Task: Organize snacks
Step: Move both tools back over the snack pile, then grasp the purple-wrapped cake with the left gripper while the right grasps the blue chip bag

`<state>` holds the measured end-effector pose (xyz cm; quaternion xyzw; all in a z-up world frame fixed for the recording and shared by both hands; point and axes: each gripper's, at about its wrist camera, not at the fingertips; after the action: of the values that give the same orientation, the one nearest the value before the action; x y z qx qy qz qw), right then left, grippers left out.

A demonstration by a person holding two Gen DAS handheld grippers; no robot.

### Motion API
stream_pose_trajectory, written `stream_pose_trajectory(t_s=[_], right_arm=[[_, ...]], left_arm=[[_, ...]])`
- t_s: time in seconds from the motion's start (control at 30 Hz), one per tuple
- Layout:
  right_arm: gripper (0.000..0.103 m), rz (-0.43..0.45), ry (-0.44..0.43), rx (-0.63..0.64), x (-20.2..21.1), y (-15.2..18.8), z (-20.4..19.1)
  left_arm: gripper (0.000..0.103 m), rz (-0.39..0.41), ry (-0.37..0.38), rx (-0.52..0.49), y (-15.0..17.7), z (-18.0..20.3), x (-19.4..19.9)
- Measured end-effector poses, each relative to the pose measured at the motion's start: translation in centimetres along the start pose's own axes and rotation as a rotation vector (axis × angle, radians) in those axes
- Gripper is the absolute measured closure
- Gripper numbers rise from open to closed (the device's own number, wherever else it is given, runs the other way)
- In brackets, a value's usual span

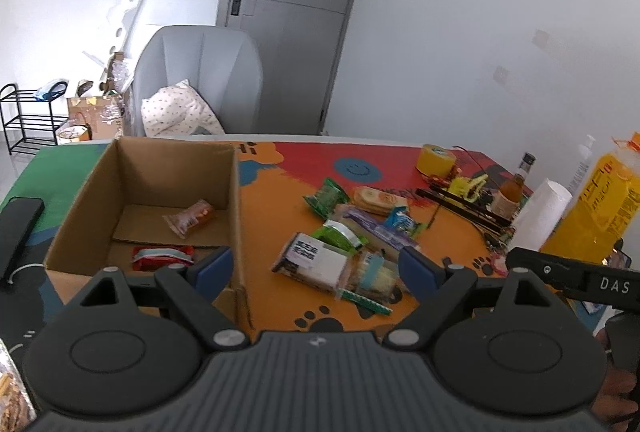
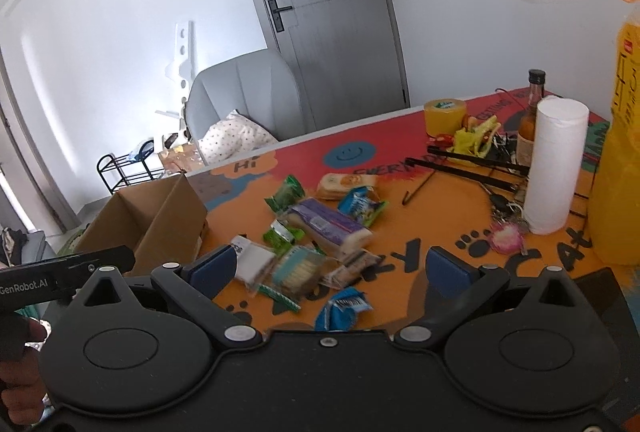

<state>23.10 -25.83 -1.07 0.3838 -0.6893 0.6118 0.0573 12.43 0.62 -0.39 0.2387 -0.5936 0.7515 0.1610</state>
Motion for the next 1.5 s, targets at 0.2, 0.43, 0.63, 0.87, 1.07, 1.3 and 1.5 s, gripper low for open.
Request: stream_pose_trajectory(t_s=[0.2,0.43,0.63,0.87,1.07,1.3,1.5], right_arm=[[0.000,-0.030,-0.011,-0.037,0.0,0.8,1.3],[0.000,-0.087,-0.032,-0.102,-0.9,2.5,3.1],[0.000,-0.114,-0.033,-0.129,-1.7,3.4,4.2],[0.000,-0.148,-0.038,-0.140,-3.3,4.3,5.1],[0.000,-0.179,-0.013,-0.166,-4.6,4.9,6.1],[0.000,-0.191,0.005,-0.169,-5.8,5.2,6.3],[0.000,-0.198,-0.014,-0.146,-6.7,4.9,5.4]], left_arm=[[0.014,-0.030,0.045,-0.008,1.2,1.2,-0.6],[0.010,-0.091,0.054,0.000,3.1,2.3,-2.3],[0.007,-0.129,0.055,-0.002,4.3,3.2,-4.0],[0.006,-0.199,0.092,-0.034,5.7,4.8,-6.4],[0.006,-0.245,0.107,-0.027,6.4,5.1,-8.3],[0.012,-0.282,0.143,-0.045,7.1,5.8,-10.3],[0.037,-0.281,0.094,-0.121,7.4,6.0,-10.9]])
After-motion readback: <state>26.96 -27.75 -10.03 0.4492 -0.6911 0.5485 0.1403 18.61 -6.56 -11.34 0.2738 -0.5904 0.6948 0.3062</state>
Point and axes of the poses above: each gripper's, at about its wrist camera, not at the fingertips, and x roughly against the way its jaws point, z to its right, y to its underside, and after that the axes turned 1 degree about -y, right-handed
